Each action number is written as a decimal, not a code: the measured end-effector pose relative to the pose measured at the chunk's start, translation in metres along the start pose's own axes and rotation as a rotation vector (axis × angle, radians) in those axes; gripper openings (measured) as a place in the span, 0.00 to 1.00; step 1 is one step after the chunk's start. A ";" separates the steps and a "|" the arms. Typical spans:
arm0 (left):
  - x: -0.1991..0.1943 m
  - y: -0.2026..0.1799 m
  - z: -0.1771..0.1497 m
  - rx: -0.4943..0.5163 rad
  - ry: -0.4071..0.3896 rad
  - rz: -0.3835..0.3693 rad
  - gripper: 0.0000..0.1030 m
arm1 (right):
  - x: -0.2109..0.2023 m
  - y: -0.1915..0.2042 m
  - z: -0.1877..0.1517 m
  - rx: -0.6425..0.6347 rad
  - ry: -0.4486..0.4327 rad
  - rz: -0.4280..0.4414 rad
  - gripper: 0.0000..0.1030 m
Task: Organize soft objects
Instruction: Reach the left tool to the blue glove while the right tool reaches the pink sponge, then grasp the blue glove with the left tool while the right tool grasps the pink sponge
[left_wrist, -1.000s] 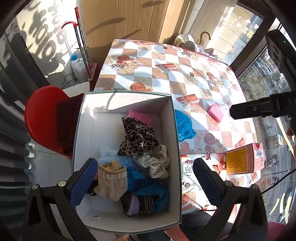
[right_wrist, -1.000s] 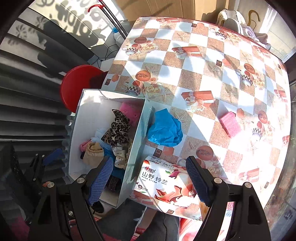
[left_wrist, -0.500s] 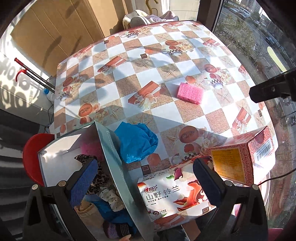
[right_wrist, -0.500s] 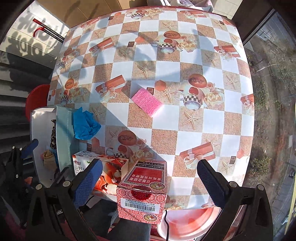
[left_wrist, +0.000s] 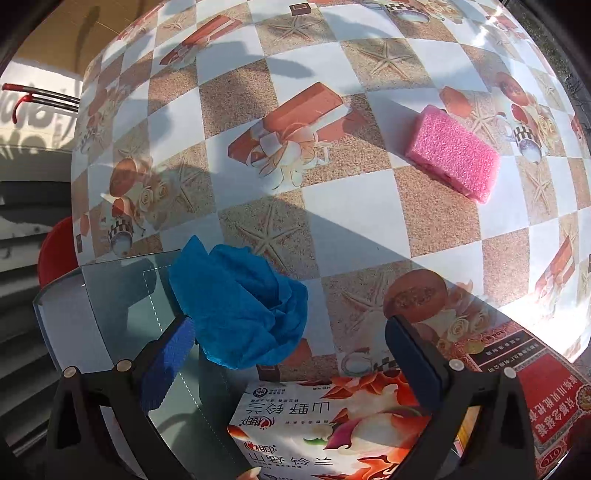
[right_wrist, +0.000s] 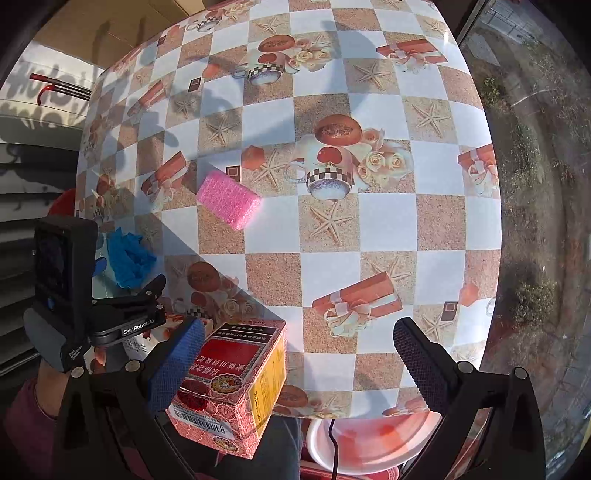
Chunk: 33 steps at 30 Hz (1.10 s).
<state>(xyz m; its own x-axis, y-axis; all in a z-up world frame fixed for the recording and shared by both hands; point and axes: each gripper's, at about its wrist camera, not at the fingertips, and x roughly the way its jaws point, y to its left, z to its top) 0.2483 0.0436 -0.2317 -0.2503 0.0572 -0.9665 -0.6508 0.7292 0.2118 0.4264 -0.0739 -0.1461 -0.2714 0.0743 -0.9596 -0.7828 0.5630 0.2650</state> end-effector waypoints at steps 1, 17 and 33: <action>0.006 0.002 0.002 -0.015 0.025 0.007 1.00 | 0.002 -0.001 0.002 -0.001 0.004 0.005 1.00; 0.041 0.020 0.006 -0.149 0.118 -0.139 1.00 | 0.081 0.067 0.071 -0.322 0.023 -0.079 1.00; 0.058 0.011 0.022 -0.153 0.125 -0.098 0.79 | 0.138 0.111 0.086 -0.533 -0.013 -0.241 0.48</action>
<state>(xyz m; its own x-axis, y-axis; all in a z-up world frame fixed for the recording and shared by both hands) 0.2424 0.0701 -0.2887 -0.2613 -0.1003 -0.9600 -0.7753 0.6142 0.1468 0.3495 0.0696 -0.2575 -0.0464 0.0073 -0.9989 -0.9962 0.0734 0.0468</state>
